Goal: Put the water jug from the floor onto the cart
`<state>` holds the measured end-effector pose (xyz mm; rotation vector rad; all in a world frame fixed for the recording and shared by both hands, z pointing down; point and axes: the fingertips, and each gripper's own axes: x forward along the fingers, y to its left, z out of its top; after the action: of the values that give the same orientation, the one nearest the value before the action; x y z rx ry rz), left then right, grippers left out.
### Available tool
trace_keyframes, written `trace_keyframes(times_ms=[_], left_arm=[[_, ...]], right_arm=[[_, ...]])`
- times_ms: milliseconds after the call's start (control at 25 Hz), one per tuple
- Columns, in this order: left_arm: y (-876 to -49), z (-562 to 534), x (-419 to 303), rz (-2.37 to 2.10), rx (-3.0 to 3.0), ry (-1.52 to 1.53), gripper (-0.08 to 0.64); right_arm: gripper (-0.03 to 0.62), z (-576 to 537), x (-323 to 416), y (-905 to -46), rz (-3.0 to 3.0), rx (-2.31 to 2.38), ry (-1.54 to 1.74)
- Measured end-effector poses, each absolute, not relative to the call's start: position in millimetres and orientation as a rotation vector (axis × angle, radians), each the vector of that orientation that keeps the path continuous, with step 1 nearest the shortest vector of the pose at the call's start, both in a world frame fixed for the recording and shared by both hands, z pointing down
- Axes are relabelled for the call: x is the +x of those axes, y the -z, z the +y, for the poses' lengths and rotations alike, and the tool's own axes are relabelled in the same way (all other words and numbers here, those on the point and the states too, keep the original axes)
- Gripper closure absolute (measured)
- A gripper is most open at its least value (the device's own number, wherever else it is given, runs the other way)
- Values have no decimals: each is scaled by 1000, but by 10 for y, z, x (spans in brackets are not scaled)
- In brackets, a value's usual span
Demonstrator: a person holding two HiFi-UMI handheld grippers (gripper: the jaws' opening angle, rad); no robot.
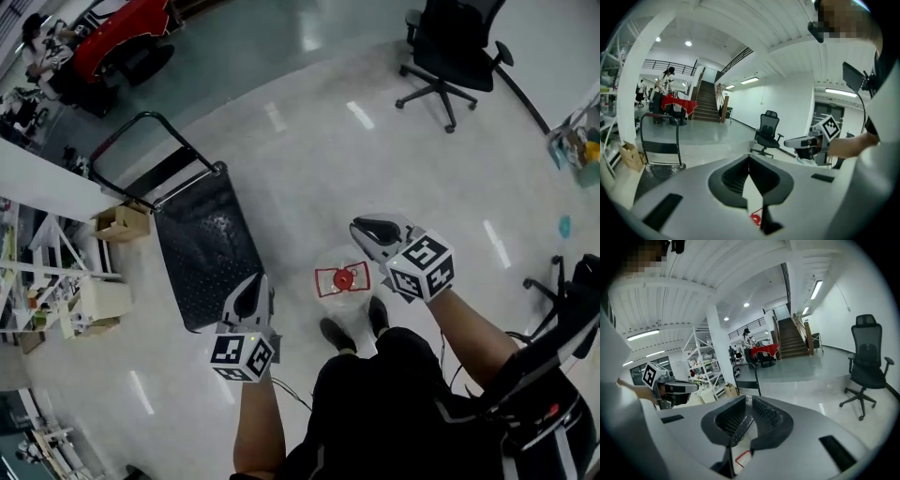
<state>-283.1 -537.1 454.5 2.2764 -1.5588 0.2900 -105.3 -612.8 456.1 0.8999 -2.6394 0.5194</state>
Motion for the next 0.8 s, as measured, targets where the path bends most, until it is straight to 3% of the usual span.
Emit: trace_keyframes(times_ms=[120, 360, 800], left_arm=[[-4995, -5421, -2675, -1494, 2220, -288, 558], [-6288, -5256, -2612, -1359, 2033, -408, 558], [-8353, -5041, -2362, -1184, 1758, -615, 441]], right_arm=[[512, -6136, -971, -5050, -2579, 863, -630], [451, -5887, -979, -6402, -2360, 804, -830], [416, -5456, -635, -8328, -2048, 833, -1047]])
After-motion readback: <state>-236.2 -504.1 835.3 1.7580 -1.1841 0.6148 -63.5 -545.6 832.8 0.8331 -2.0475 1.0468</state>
